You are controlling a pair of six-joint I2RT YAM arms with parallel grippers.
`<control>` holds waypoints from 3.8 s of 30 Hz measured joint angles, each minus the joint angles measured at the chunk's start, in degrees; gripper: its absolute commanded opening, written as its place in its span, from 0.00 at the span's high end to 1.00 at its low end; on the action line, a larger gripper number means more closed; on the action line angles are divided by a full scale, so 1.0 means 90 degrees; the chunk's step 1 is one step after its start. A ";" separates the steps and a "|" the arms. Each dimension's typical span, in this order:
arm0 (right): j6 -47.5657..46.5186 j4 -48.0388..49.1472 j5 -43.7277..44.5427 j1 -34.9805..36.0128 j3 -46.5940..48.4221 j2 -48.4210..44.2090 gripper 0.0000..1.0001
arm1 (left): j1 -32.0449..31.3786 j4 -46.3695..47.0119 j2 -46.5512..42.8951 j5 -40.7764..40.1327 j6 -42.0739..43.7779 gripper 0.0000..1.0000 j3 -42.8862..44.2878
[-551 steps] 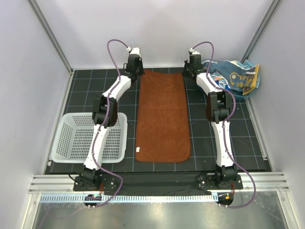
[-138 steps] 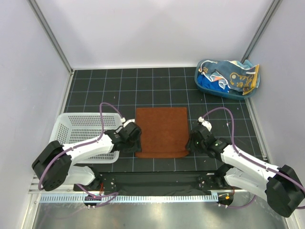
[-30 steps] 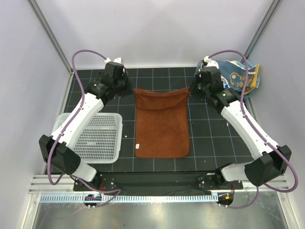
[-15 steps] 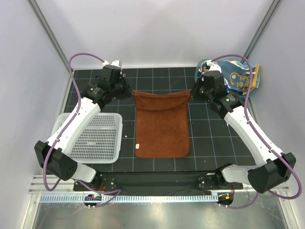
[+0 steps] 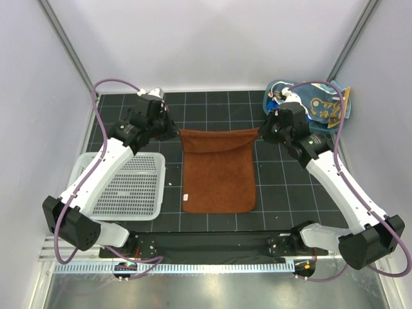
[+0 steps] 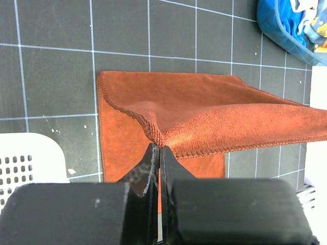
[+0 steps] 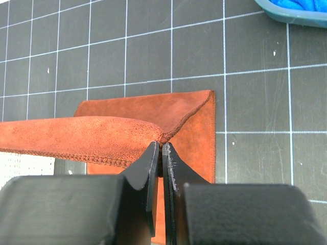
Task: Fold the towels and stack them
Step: Fold the towel
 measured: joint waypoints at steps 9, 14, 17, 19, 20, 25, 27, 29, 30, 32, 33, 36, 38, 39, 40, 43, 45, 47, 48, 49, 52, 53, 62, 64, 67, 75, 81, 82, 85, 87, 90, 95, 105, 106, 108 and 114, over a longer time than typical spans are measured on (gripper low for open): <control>0.0100 -0.0012 -0.0100 0.0000 -0.0345 -0.0279 0.98 | -0.0070 0.0061 -0.0313 0.0022 -0.0036 1.00 -0.0423; 0.0148 -0.0012 -0.0165 0.0000 -0.0597 -0.0425 0.97 | -0.0124 0.0090 -0.0449 0.0032 -0.0114 1.00 -0.0661; 0.0170 -0.0022 -0.0216 0.0000 -0.0726 -0.0488 0.98 | -0.0138 0.0112 -0.0527 0.0044 -0.0146 1.00 -0.0840; 0.0180 -0.0007 -0.0277 0.0000 -0.0855 -0.0554 0.98 | -0.0155 0.0136 -0.0580 0.0051 -0.0151 1.00 -0.0979; 0.0192 -0.0005 -0.0299 0.0000 -0.0930 -0.0590 0.97 | -0.0163 0.0146 -0.0602 0.0051 -0.0153 1.00 -0.1042; 0.0202 -0.0002 -0.0376 0.0002 -0.1222 -0.0731 0.98 | -0.0270 0.0231 -0.0653 0.0049 -0.0153 1.00 -0.1333; 0.0216 0.0002 -0.0408 0.0000 -0.1336 -0.0794 0.98 | -0.0311 0.0260 -0.0685 0.0051 -0.0160 1.00 -0.1479; 0.0226 0.0007 -0.0464 0.0002 -0.1477 -0.0855 0.98 | -0.0335 0.0335 -0.0736 0.0049 -0.0180 1.00 -0.1668; 0.0236 0.0007 -0.0491 0.0002 -0.1549 -0.0879 0.98 | -0.0352 0.0342 -0.0748 0.0051 -0.0192 1.00 -0.1741; 0.0245 0.0002 -0.0532 0.0002 -0.1659 -0.0913 0.98 | -0.0386 0.0367 -0.0755 0.0051 -0.0199 1.00 -0.1846; 0.0245 0.0002 -0.0549 0.0000 -0.1719 -0.0933 0.98 | -0.0413 0.0374 -0.0758 0.0051 -0.0202 1.00 -0.1887; 0.0243 0.0002 -0.0573 0.0002 -0.1902 -0.1015 0.98 | -0.0491 0.0386 -0.0770 0.0049 -0.0202 1.00 -0.1972; 0.0243 -0.0007 -0.0576 0.0002 -0.2008 -0.1056 0.98 | -0.0532 0.0391 -0.0780 0.0049 -0.0204 1.00 -0.2004; 0.0243 -0.0005 -0.0576 0.0002 -0.2045 -0.1064 0.98 | -0.0542 0.0396 -0.0780 0.0049 -0.0204 1.00 -0.2011; 0.0243 -0.0010 -0.0576 0.0002 -0.2069 -0.1069 0.98 | -0.0551 0.0396 -0.0780 0.0046 -0.0202 1.00 -0.2011; 0.0240 -0.0022 -0.0573 0.0002 -0.2074 -0.1078 0.98 | -0.0556 0.0391 -0.0782 0.0015 -0.0197 1.00 -0.1999; 0.0240 -0.0049 -0.0576 0.0002 -0.2047 -0.1078 0.98 | -0.0559 0.0306 -0.0772 -0.0015 -0.0185 1.00 -0.1897; 0.0236 -0.0121 -0.0573 0.0002 -0.1962 -0.1078 0.98 | -0.0566 0.0223 -0.0763 -0.0068 -0.0153 1.00 -0.1690; 0.0236 -0.0151 -0.0573 0.0002 -0.1911 -0.1078 0.98 | -0.0566 0.0202 -0.0760 -0.0097 -0.0141 1.00 -0.1574; 0.0233 -0.0185 -0.0571 0.0002 -0.1831 -0.1078 0.98 | -0.0566 0.0182 -0.0760 -0.0151 -0.0134 1.00 -0.1438; 0.0221 -0.0206 -0.0568 0.0002 -0.1642 -0.1081 0.98 | -0.0566 0.0175 -0.0763 -0.0248 -0.0114 1.00 -0.1236; 0.0216 -0.0214 -0.0566 0.0002 -0.1596 -0.1083 0.98 | -0.0566 0.0163 -0.0763 -0.0277 -0.0109 1.00 -0.1195; 0.0223 -0.0219 -0.0644 0.0002 -0.1770 -0.1273 0.98 | -0.0568 0.0136 -0.0942 -0.0270 -0.0134 1.00 -0.1630; 0.0243 -0.0182 -0.0695 0.0002 -0.1984 -0.1384 0.98 | -0.0568 0.0138 -0.1013 -0.0211 -0.0153 1.00 -0.1897; 0.0291 -0.0155 -0.0801 0.0012 -0.2373 -0.1462 0.98 | -0.0578 0.0238 -0.1071 -0.0107 -0.0185 1.00 -0.2271; 0.0435 0.0066 -0.1158 0.0019 -0.3269 -0.1469 0.98 | -0.0610 0.0571 -0.1151 0.0087 -0.0345 1.00 -0.3038; 0.0488 0.0170 -0.1202 0.0019 -0.3538 -0.1467 0.98 | -0.0872 0.0775 -0.1144 0.0095 -0.0461 1.00 -0.3368; 0.0491 0.0185 -0.1214 0.0019 -0.3563 -0.1467 0.97 | -0.0925 0.0804 -0.1144 0.0092 -0.0486 1.00 -0.3415; 0.0525 0.0233 -0.1258 0.0053 -0.3711 -0.1464 0.97 | -0.1064 0.0850 -0.1144 0.0058 -0.0532 1.00 -0.3572; 0.0554 0.0236 -0.1292 0.0085 -0.3830 -0.1452 0.98 | -0.1151 0.0850 -0.1144 0.0041 -0.0561 1.00 -0.3689; 0.0585 0.0177 -0.1336 0.0117 -0.3915 -0.1362 0.98 | -0.1231 0.0845 -0.1144 0.0012 -0.0648 1.00 -0.3815; 0.0648 0.0119 -0.1416 0.0158 -0.3934 -0.1200 0.97 | -0.1299 0.0843 -0.1144 -0.0032 -0.0704 1.00 -0.3937; 0.0775 -0.0262 -0.1591 0.0199 -0.3934 -0.0908 0.96 | -0.1518 0.0658 -0.1137 -0.0138 -0.0874 1.00 -0.4070; 0.0794 -0.0282 -0.1605 0.0219 -0.3934 -0.0908 0.96 | -0.1535 0.0644 -0.1132 -0.0148 -0.0889 1.00 -0.4087; 0.0821 -0.0328 -0.1637 0.0248 -0.3934 -0.0884 0.96 | -0.1564 0.0607 -0.1105 -0.0151 -0.0935 1.00 -0.4126; 0.0962 -0.0401 -0.1819 0.0272 -0.3963 -0.0782 0.84 | -0.1600 0.0556 -0.0974 -0.0134 -0.1035 0.96 -0.4306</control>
